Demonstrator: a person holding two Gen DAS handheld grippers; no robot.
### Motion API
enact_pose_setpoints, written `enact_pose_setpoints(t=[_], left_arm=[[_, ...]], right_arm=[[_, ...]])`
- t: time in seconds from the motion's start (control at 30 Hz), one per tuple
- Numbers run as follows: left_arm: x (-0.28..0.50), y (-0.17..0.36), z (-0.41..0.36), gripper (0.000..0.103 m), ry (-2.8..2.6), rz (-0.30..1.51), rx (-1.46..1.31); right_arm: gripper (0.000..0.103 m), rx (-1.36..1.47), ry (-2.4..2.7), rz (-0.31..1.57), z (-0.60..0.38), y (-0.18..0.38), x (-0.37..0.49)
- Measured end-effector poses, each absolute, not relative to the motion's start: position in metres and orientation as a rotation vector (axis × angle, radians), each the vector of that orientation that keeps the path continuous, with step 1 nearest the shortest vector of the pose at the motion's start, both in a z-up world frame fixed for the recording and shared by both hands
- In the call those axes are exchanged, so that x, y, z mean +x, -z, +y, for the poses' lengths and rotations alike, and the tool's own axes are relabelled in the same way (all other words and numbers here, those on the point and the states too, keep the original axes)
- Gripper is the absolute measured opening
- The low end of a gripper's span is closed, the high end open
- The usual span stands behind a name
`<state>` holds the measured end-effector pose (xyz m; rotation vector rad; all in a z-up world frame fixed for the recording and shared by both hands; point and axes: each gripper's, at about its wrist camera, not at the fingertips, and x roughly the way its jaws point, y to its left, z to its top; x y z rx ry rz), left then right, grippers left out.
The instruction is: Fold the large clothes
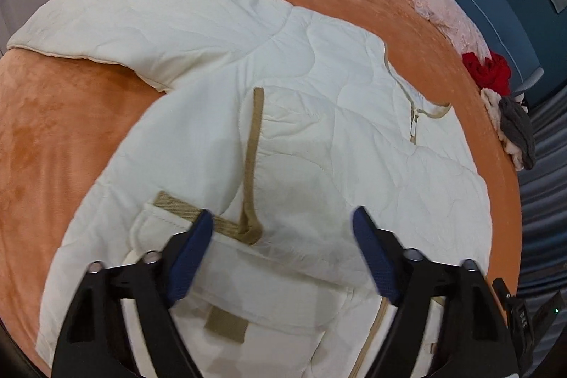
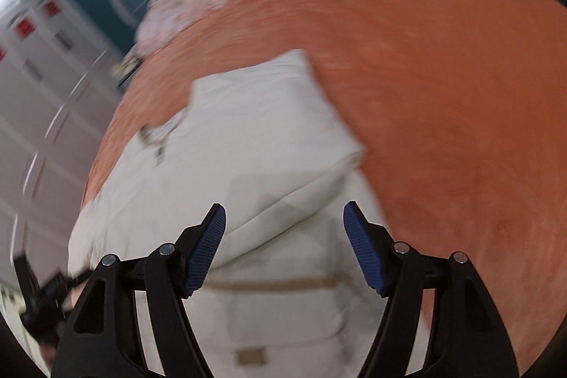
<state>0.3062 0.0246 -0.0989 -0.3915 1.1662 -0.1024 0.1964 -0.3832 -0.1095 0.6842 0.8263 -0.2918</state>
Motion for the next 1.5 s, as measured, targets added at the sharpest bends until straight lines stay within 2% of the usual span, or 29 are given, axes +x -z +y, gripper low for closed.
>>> enact_pose_setpoints(t=[0.03, 0.07, 0.1, 0.13, 0.17, 0.27, 0.33, 0.4, 0.57, 0.73, 0.87, 0.93, 1.03, 1.13, 1.37, 1.5], left_arm=[[0.306, 0.101, 0.023, 0.042, 0.092, 1.172, -0.372], [0.308, 0.102, 0.020, 0.033, 0.065, 1.183, -0.334], [0.308, 0.103, 0.018, 0.019, 0.042, 1.182, -0.305], [0.309, 0.104, 0.018, 0.007, 0.032, 1.179, -0.289], [0.310, 0.103, 0.019, 0.006, 0.028, 1.173, -0.279], [0.306, 0.090, 0.028, 0.004, 0.032, 1.117, -0.271], [0.303, 0.078, 0.034, 0.004, 0.026, 1.068, -0.252], [0.300, 0.074, 0.036, 0.004, 0.017, 1.038, -0.220], [0.298, 0.115, 0.021, 0.005, -0.006, 1.109, -0.121], [0.285, 0.131, 0.010, 0.009, -0.036, 1.023, -0.029], [0.277, 0.138, 0.000, 0.010, -0.070, 0.945, 0.062], [0.275, 0.139, -0.005, 0.010, -0.086, 0.927, 0.096], [0.276, 0.139, -0.005, 0.010, -0.088, 0.916, 0.095], [0.276, 0.140, -0.003, 0.010, -0.083, 0.909, 0.085], [0.272, 0.139, 0.001, 0.011, -0.065, 0.901, 0.044], [0.271, 0.142, 0.001, 0.011, -0.061, 0.888, 0.039]], right_arm=[[0.067, 0.713, 0.297, 0.833, -0.392, 0.116, 0.201], [0.067, 0.730, 0.303, 0.840, -0.396, 0.122, 0.204], [0.065, 0.757, 0.311, 0.852, -0.401, 0.129, 0.210], [0.055, 0.784, 0.307, 0.857, -0.406, 0.134, 0.215], [0.038, 0.796, 0.292, 0.853, -0.407, 0.137, 0.218], [0.012, 0.748, 0.240, 0.825, -0.402, 0.121, 0.228], [0.012, 0.678, 0.209, 0.750, -0.389, 0.095, 0.224], [0.012, 0.615, 0.209, 0.724, -0.382, 0.087, 0.220], [0.012, 0.553, 0.285, 0.875, -0.380, 0.136, 0.232], [0.015, 0.462, 0.311, 0.900, -0.368, 0.149, 0.236], [0.025, 0.386, 0.372, 0.900, -0.358, 0.136, 0.231], [0.029, 0.360, 0.438, 0.842, -0.352, 0.116, 0.215], [0.031, 0.336, 0.387, 0.726, -0.326, 0.082, 0.200], [0.033, 0.255, 0.220, 0.760, -0.279, 0.075, 0.222], [0.032, 0.222, 0.094, 0.912, -0.220, 0.132, 0.254], [0.033, 0.205, 0.109, 0.894, -0.219, 0.153, 0.243]])
